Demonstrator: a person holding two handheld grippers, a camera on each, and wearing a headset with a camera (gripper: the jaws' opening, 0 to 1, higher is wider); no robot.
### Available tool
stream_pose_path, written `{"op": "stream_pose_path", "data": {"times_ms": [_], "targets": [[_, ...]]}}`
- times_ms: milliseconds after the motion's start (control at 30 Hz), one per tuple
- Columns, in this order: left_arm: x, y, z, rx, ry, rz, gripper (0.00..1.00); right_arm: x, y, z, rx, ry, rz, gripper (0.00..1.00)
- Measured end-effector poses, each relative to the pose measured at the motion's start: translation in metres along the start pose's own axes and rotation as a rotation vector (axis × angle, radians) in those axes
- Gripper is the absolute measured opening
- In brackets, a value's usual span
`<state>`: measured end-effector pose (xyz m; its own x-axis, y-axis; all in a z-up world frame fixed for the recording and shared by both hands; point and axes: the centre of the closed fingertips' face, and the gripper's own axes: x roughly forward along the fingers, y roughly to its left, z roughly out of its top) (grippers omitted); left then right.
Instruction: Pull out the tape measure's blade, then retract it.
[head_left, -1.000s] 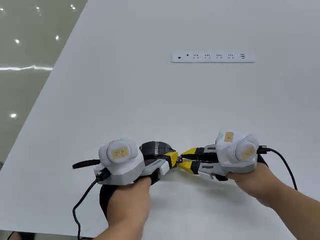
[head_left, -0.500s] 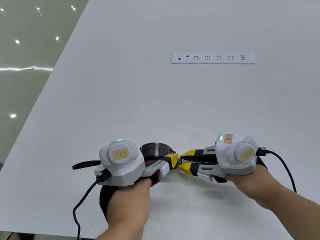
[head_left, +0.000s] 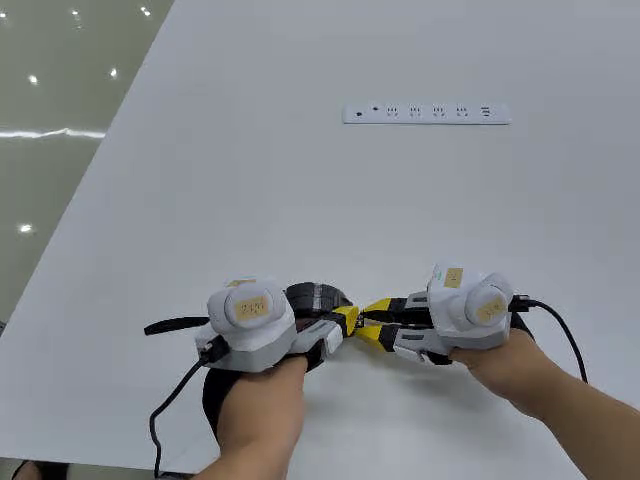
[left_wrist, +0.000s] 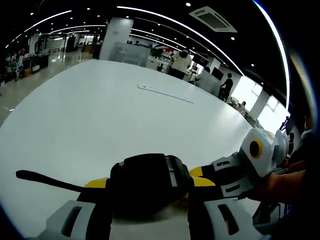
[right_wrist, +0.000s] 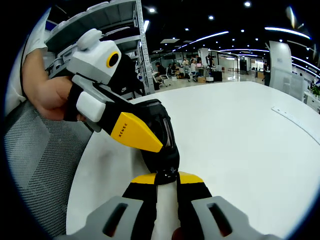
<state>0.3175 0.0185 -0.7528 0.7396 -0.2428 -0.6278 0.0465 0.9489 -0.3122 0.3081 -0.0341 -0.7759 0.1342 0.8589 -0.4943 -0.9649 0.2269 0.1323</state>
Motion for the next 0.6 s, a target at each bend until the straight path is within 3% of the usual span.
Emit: {"op": "stream_pose_path", "data": {"times_ms": [400,600], "targets": [[0.0004,-0.0008,-0.0006,0.018,0.013,-0.004,0.59,0.0006,0.0009,-0.0035,0.006,0.036,-0.001,0.12],[-0.0004,-0.0015,-0.0017,0.023,0.025,-0.021,0.59,-0.0017,0.0036,-0.0054,-0.004,0.041,-0.001,0.20]]}}
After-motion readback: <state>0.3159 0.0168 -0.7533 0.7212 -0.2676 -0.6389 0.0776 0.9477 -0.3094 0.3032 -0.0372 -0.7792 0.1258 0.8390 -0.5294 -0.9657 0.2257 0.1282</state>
